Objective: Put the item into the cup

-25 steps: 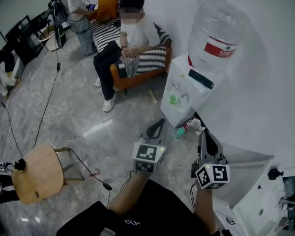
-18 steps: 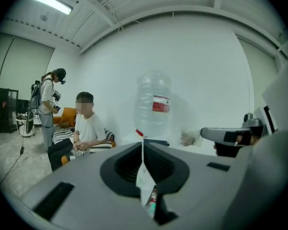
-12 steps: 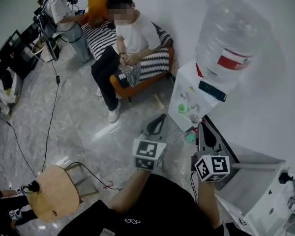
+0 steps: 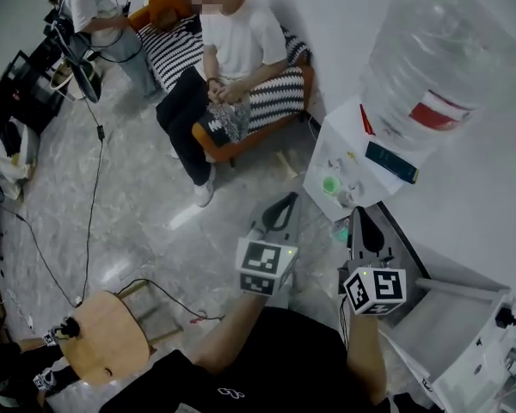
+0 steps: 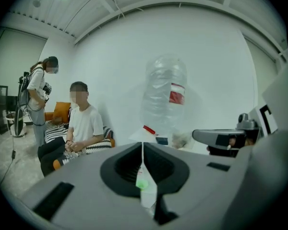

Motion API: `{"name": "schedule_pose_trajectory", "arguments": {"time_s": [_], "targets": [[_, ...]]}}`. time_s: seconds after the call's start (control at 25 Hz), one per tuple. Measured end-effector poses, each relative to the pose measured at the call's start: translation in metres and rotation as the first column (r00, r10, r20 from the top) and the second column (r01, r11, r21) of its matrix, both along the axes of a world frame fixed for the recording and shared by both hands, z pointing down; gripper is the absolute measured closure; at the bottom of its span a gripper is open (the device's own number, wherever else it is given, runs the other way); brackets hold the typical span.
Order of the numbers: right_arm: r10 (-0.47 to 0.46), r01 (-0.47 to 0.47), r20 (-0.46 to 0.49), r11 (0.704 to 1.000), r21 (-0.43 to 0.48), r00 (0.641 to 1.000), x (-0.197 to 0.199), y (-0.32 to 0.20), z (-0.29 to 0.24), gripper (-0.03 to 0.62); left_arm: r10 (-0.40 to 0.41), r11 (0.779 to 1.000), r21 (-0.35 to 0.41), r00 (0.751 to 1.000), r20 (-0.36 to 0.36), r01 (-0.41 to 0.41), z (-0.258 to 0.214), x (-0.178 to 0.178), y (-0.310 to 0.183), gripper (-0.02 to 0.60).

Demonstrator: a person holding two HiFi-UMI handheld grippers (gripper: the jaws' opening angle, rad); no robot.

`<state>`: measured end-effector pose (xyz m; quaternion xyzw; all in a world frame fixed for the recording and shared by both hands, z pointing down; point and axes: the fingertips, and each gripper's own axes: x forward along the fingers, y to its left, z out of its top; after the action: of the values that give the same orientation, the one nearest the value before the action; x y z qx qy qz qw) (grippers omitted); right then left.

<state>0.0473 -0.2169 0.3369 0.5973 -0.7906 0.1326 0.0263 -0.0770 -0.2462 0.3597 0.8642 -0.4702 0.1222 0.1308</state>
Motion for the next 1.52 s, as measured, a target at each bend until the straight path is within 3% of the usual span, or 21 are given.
{"name": "schedule_pose_trajectory", "arguments": {"time_s": [0.28,0.88,1.16,1.36,1.52], "targets": [[0.023,-0.022,0.006,0.998,-0.066,1.0,0.004,-0.029,0.051,0.583,0.029,0.999,-0.042,0.998,0.05,-0.027,0.042,0.013,-0.027,0.568],[0.038,-0.04,-0.013,0.98,-0.193,0.999,0.027,-0.066,0.205,0.583,0.059,0.988,-0.148,0.997,0.04,-0.053,0.199,0.058,-0.062,0.568],[0.096,-0.086,0.03,0.968,-0.234,0.995,0.033,-0.084,0.264,0.583,0.068,0.982,-0.181,0.996,0.049,-0.058,0.258,0.057,-0.067,0.568],[0.145,-0.126,0.06,0.96,-0.25,0.988,0.041,-0.098,0.296,0.583,0.031,0.974,-0.226,0.999,0.012,-0.028,0.284,0.059,-0.067,0.568],[0.202,-0.171,0.088,0.946,-0.276,0.975,0.047,-0.111,0.322,0.583,0.074,0.967,-0.246,0.997,0.028,-0.065,0.307,0.059,-0.064,0.568]]}}
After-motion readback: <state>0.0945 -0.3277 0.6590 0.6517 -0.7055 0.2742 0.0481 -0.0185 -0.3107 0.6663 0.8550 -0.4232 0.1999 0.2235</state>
